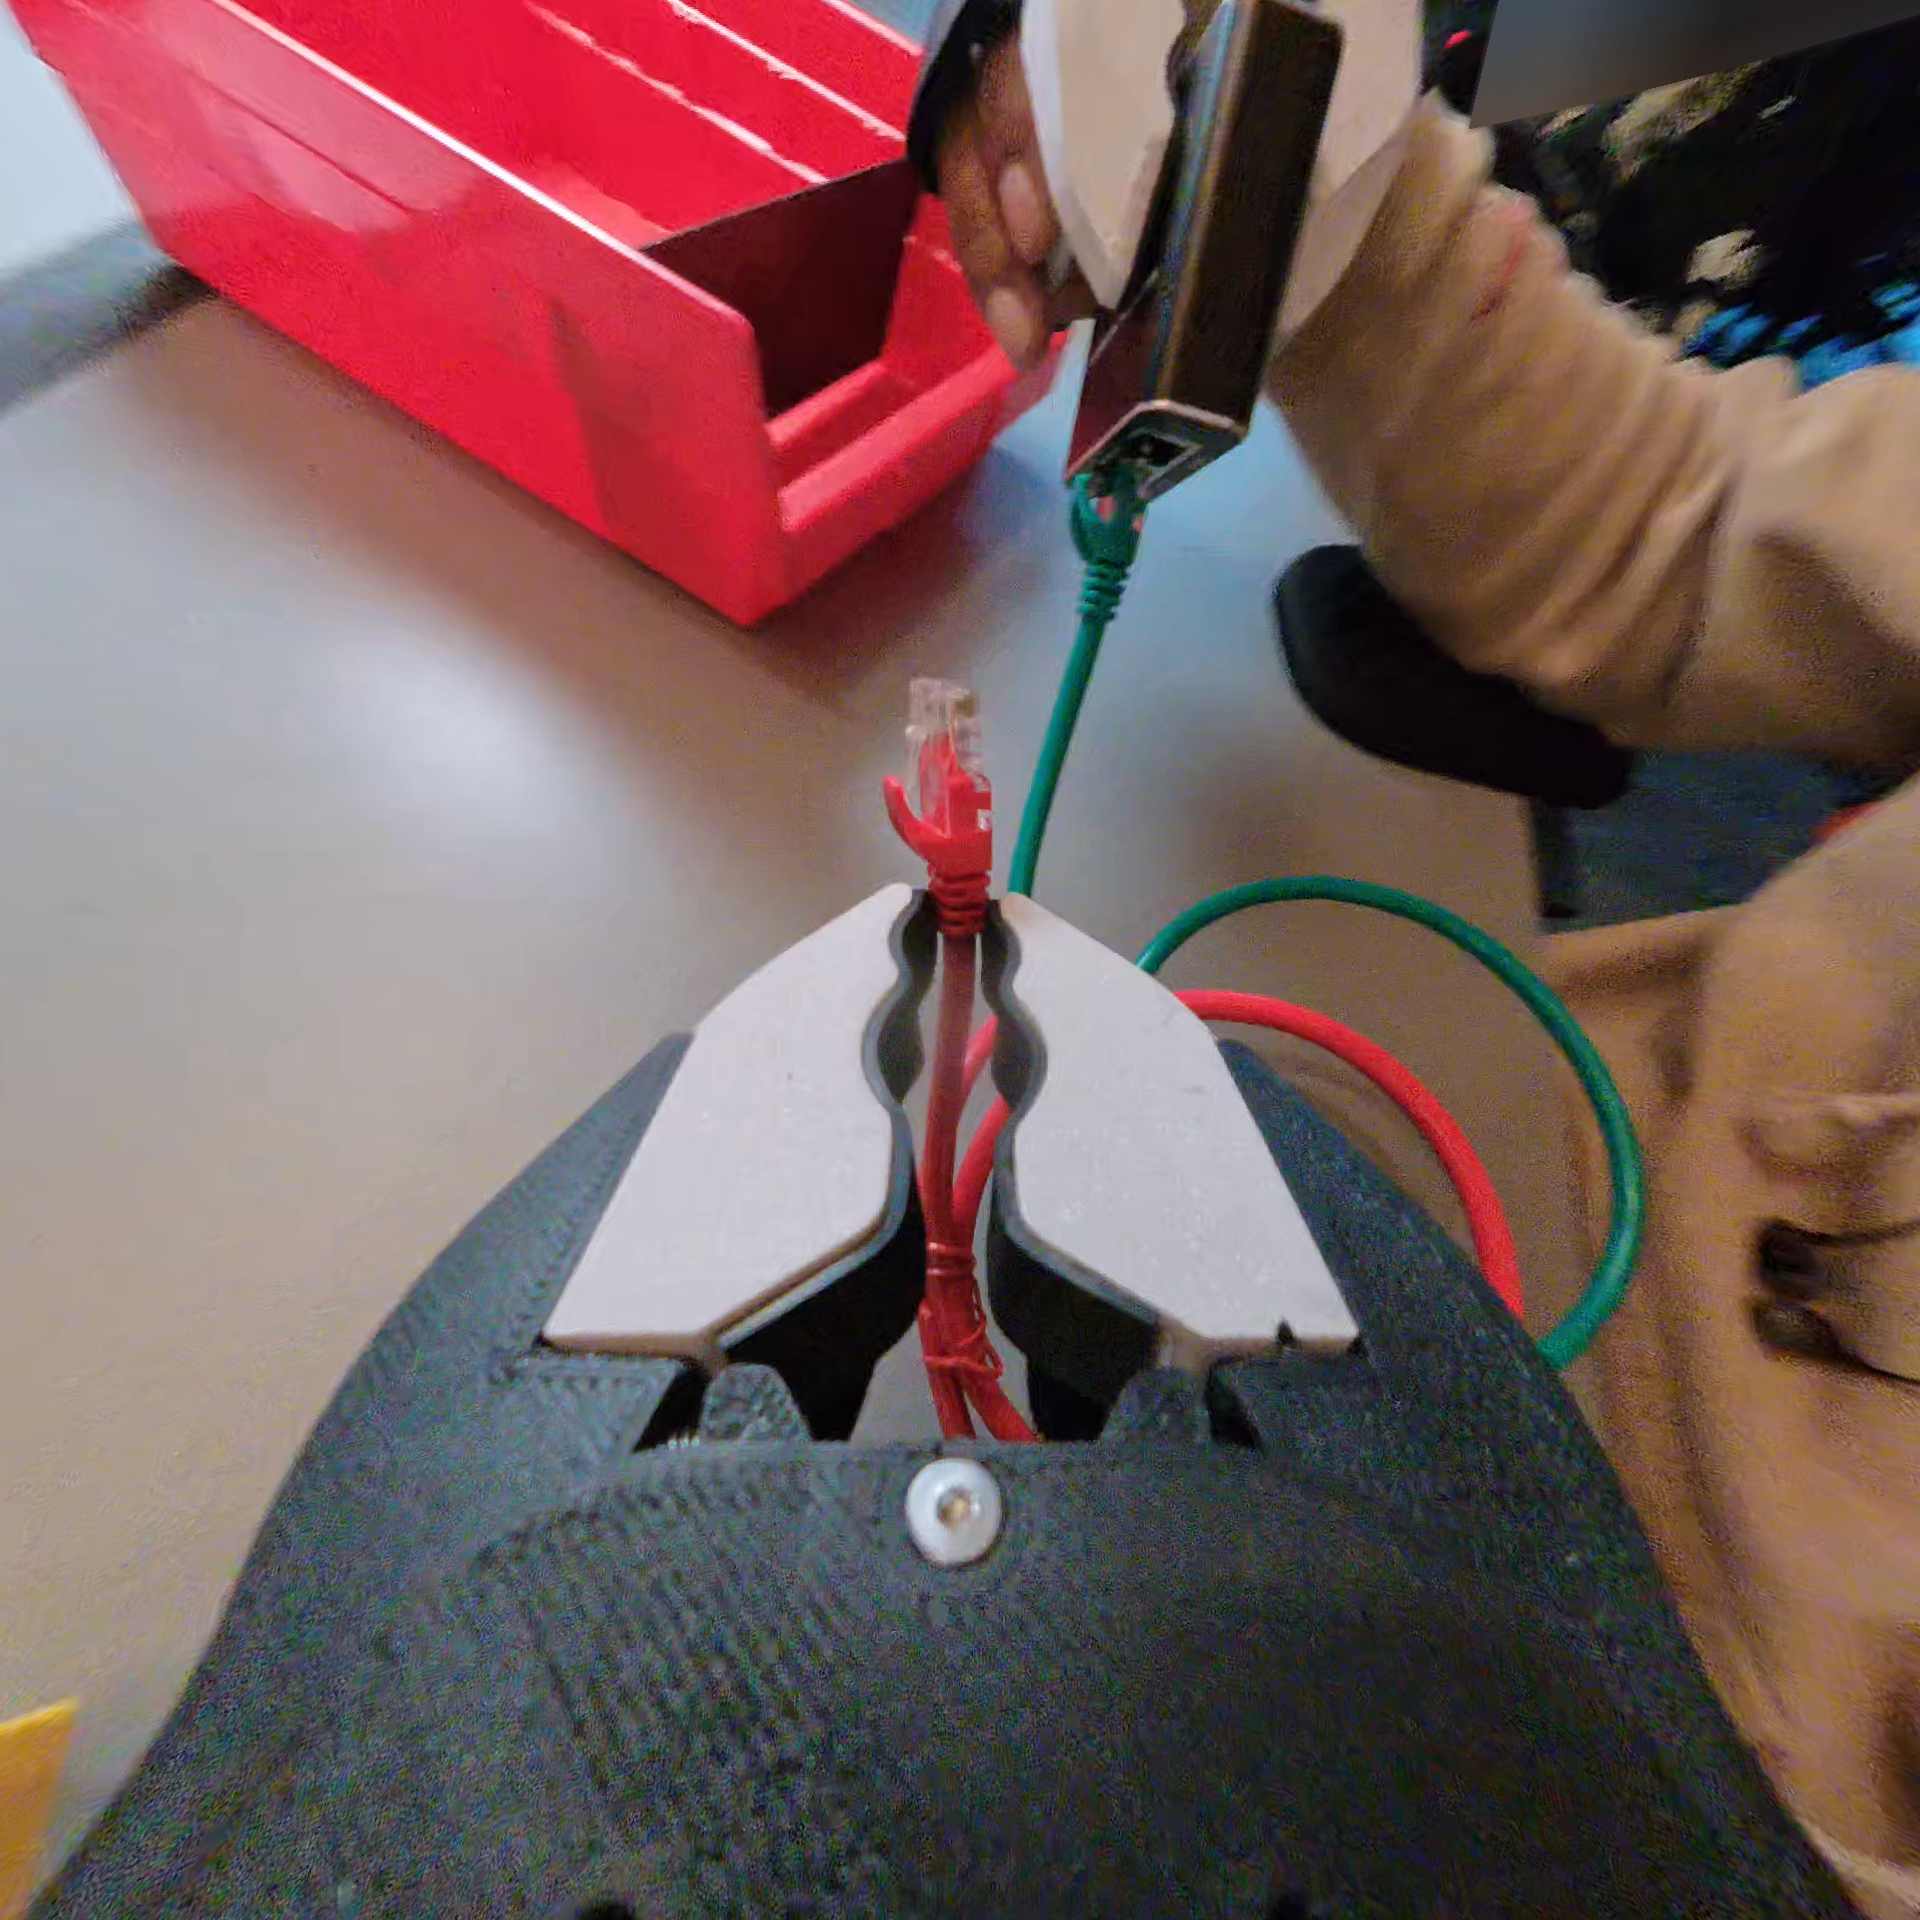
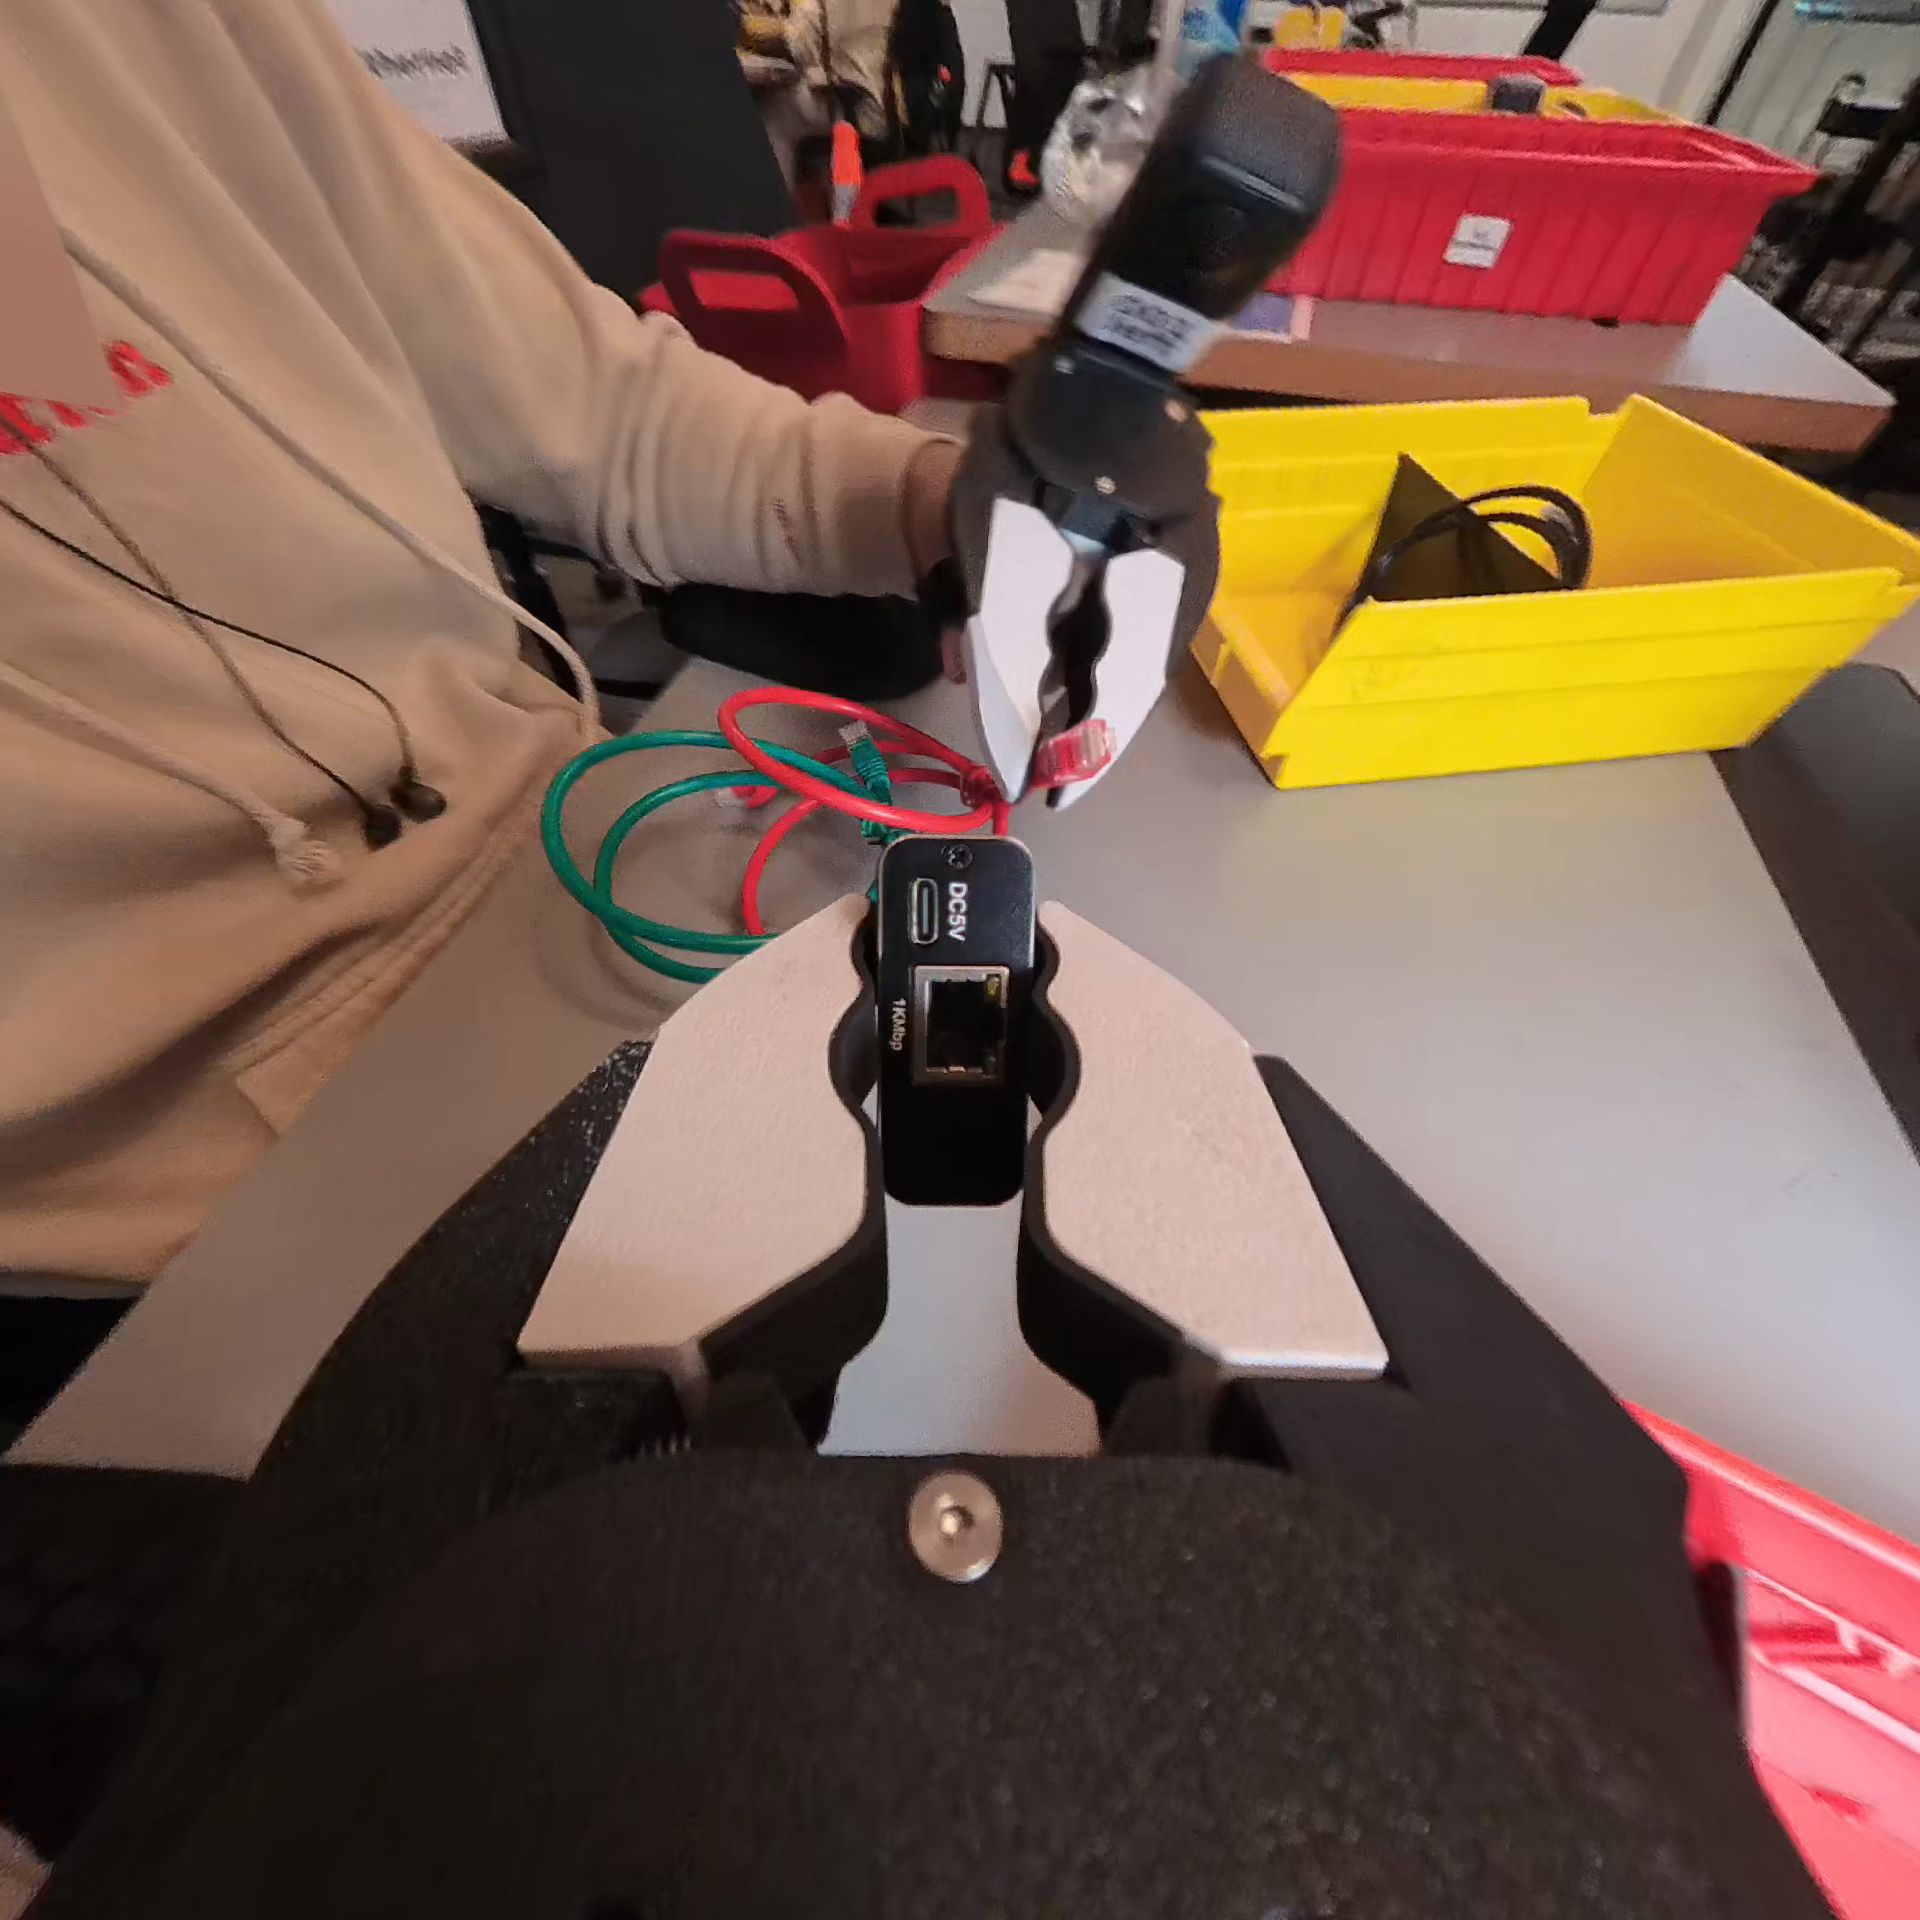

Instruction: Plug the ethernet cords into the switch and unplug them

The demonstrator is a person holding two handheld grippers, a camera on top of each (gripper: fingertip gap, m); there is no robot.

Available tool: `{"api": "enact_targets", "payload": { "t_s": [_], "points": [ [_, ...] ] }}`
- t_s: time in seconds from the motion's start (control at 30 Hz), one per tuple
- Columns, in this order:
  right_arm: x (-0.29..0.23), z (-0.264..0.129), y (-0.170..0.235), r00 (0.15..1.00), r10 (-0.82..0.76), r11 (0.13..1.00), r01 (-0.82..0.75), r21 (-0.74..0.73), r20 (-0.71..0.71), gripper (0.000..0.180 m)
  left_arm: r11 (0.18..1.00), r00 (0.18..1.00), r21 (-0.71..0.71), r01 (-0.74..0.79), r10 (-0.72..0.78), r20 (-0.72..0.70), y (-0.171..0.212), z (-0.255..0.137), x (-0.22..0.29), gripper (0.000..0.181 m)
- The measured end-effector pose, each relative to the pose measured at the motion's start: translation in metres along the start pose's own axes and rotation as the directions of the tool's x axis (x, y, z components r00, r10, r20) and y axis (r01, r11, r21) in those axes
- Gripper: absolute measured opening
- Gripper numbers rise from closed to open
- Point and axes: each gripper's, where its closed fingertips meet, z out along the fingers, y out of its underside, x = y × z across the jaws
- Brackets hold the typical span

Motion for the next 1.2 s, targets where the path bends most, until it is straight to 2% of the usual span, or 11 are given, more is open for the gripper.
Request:
{"api": "enact_targets", "payload": {
  "t_s": [0.07, 0.17, 0.33, 0.4, 0.5, 0.6, 0.77, 0.97, 1.2],
  "points": [
    [-0.01, -0.002, -0.007, 0.998, 0.011, 0.999, -0.013, 0.044, 0.064, 0.024, 0.991, 0.957, -0.01, 0.131, -0.129, -0.258, -0.003, -0.006, 0.027, 0.009],
    [-0.026, -0.007, -0.017, 0.984, 0.031, 0.994, -0.049, 0.1, 0.175, 0.024, 0.978, 0.864, -0.045, 0.202, -0.2, -0.462, -0.007, -0.007, 0.052, 0.009],
    [-0.05, -0.018, -0.015, 0.947, 0.08, 0.995, -0.097, 0.039, 0.31, 0.024, 0.953, 0.62, -0.223, 0.206, -0.303, -0.724, 0.002, -0.001, 0.102, 0.009],
    [-0.058, -0.031, -0.008, 0.937, 0.115, 0.993, -0.118, -0.01, 0.33, 0.024, 0.95, 0.578, -0.274, 0.152, -0.31, -0.755, 0.012, 0.001, 0.112, 0.009],
    [-0.056, -0.053, 0.005, 0.951, 0.158, 0.987, -0.147, -0.061, 0.265, 0.024, 0.946, 0.603, -0.278, 0.167, -0.321, -0.731, 0.016, 0.002, 0.103, 0.009],
    [-0.047, -0.056, 0.005, 0.97, 0.139, 0.99, -0.135, -0.032, 0.201, 0.024, 0.951, 0.664, -0.248, 0.185, -0.307, -0.682, 0.014, 0.001, 0.09, 0.009],
    [-0.024, -0.009, -0.007, 0.972, 0.114, 0.99, -0.128, 0.055, 0.206, 0.024, 0.961, 0.769, -0.217, 0.174, -0.27, -0.579, 0.006, 0.017, 0.086, 0.009],
    [-0.015, 0.033, -0.003, 0.96, 0.182, 0.981, -0.192, 0.025, 0.214, 0.024, 0.973, 0.914, -0.198, 0.12, -0.186, -0.362, 0.004, 0.027, 0.066, 0.009],
    [-0.004, 0.045, 0.001, 0.94, 0.266, 0.958, -0.282, 0.045, 0.213, 0.024, 0.968, 0.943, -0.224, 0.116, -0.178, -0.282, 0.011, 0.025, 0.053, 0.009]
  ]
}}
